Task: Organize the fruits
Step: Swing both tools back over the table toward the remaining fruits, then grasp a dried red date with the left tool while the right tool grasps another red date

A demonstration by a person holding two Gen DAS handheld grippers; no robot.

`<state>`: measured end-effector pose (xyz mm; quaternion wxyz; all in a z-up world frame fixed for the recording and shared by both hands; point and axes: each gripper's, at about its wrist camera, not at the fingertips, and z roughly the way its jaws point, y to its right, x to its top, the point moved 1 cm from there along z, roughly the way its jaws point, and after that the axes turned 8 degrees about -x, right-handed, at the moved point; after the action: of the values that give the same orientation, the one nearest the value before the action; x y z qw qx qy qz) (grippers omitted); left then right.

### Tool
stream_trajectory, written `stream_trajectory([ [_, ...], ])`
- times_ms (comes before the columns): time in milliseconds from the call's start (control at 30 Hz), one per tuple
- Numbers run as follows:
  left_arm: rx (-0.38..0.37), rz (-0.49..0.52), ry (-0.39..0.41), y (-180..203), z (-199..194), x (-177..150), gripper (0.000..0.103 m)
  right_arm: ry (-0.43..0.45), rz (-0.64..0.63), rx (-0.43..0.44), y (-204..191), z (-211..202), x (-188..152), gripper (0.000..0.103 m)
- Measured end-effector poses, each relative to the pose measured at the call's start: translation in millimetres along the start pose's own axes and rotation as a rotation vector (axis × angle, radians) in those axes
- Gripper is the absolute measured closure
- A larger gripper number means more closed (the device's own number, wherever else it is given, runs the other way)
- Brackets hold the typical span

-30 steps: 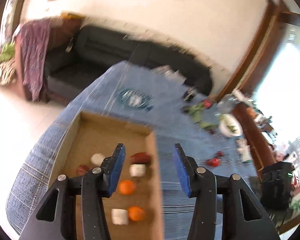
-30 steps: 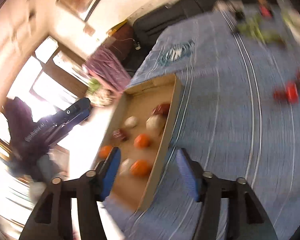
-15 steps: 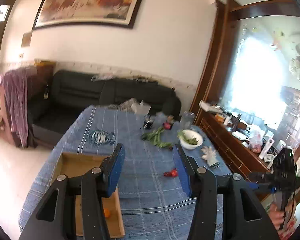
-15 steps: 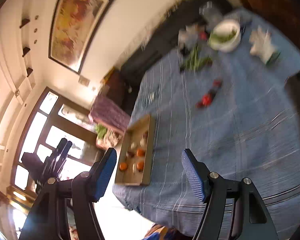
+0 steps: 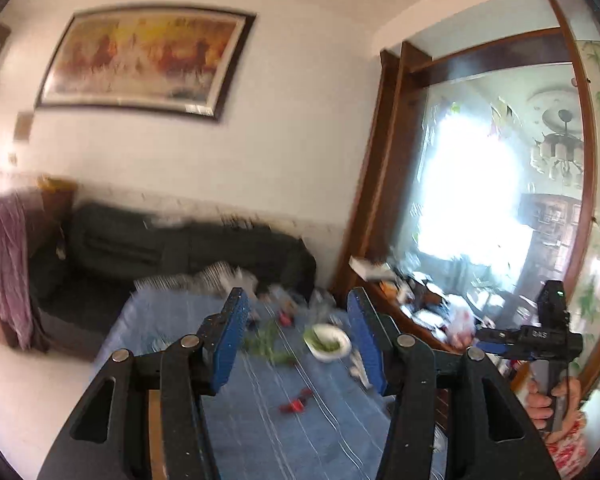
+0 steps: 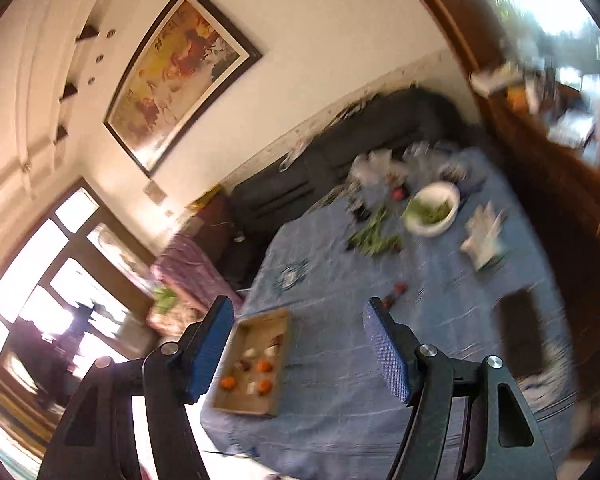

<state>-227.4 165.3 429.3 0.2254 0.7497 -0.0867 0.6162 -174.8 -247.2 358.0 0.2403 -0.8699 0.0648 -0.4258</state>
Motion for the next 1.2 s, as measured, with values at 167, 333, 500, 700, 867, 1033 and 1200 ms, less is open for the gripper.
stream_trajectory([
  [167,0.141,0.057,0.110,-3,-33,79,0.042,0.124,-0.015,-0.119,-15,-55,62,0.030],
  [333,0.347,0.115,0.191,-16,-51,151,0.026,0.279,-0.046,-0.247,-43,-113,133,0.030],
  [500,0.367,0.082,0.122,-43,-23,148,0.023,0.320,-0.083,-0.322,-57,-108,151,0.022],
  [700,0.300,0.135,-0.040,-57,66,31,0.023,0.119,-0.144,-0.274,-25,15,86,0.017],
  [867,0.289,0.146,-0.215,-64,139,-99,0.022,-0.148,-0.062,-0.145,35,171,0,0.017],
  [1033,0.137,-0.048,-0.368,-88,200,-203,0.024,-0.341,0.007,-0.152,81,296,-61,0.040],
  [1200,0.077,-0.180,-0.506,-109,248,-258,0.051,-0.400,-0.005,-0.210,96,381,-85,0.047],
])
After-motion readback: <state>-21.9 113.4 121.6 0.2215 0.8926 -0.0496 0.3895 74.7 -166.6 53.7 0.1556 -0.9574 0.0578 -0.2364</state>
